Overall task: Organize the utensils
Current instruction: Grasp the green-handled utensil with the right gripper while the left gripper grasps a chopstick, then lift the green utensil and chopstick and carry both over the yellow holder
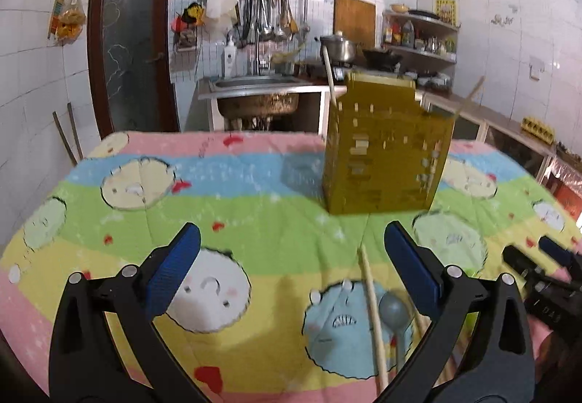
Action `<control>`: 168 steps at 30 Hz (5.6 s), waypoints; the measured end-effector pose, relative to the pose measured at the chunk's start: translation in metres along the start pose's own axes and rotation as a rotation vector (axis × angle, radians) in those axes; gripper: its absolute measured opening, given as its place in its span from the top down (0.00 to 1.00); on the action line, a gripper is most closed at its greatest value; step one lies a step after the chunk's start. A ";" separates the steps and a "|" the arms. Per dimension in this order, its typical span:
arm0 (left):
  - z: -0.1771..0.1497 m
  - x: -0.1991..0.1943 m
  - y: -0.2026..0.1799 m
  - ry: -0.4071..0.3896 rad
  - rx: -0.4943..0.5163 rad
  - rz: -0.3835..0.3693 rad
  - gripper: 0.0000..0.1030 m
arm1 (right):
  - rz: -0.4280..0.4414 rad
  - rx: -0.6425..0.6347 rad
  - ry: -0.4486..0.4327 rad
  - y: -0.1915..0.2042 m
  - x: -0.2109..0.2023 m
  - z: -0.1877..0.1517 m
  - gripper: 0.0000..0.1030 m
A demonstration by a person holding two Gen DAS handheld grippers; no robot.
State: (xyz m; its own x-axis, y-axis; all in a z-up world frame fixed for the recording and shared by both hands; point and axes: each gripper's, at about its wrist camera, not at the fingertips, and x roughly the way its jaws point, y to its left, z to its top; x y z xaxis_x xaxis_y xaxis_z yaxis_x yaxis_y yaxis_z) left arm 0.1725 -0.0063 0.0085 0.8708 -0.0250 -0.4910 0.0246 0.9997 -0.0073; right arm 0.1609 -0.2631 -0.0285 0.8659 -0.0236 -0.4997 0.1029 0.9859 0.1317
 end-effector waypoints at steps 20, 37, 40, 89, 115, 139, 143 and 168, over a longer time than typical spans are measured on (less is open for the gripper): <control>-0.024 0.046 -0.004 0.199 -0.027 -0.040 0.05 | -0.081 -0.049 0.095 0.011 0.018 -0.005 0.15; -0.026 0.071 -0.018 0.328 0.029 -0.034 0.05 | -0.089 -0.083 0.229 0.029 0.036 -0.008 0.15; -0.024 0.076 -0.030 0.334 0.086 -0.018 0.05 | -0.094 -0.066 0.269 0.032 0.040 -0.011 0.15; -0.018 0.093 -0.039 0.390 0.066 -0.176 0.92 | 0.009 -0.013 0.315 0.032 0.070 -0.003 0.79; 0.020 0.014 -0.012 0.126 0.048 -0.116 0.96 | 0.071 -0.011 0.093 0.027 0.003 0.036 0.82; 0.014 -0.093 0.029 -0.152 -0.026 -0.126 0.96 | 0.069 -0.085 -0.208 0.036 -0.094 0.029 0.82; 0.021 -0.097 0.029 -0.181 -0.033 -0.126 0.96 | 0.072 -0.081 -0.230 0.035 -0.095 0.036 0.82; 0.151 -0.072 0.006 -0.344 -0.041 -0.190 0.96 | 0.069 -0.130 -0.354 0.057 -0.085 0.130 0.82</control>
State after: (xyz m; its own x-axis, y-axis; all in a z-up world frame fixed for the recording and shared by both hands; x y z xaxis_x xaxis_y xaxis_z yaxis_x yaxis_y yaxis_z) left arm 0.1839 0.0008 0.1752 0.9666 -0.2027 -0.1570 0.1871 0.9763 -0.1085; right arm 0.1567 -0.2268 0.1331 0.9865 0.0099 -0.1636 -0.0045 0.9994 0.0333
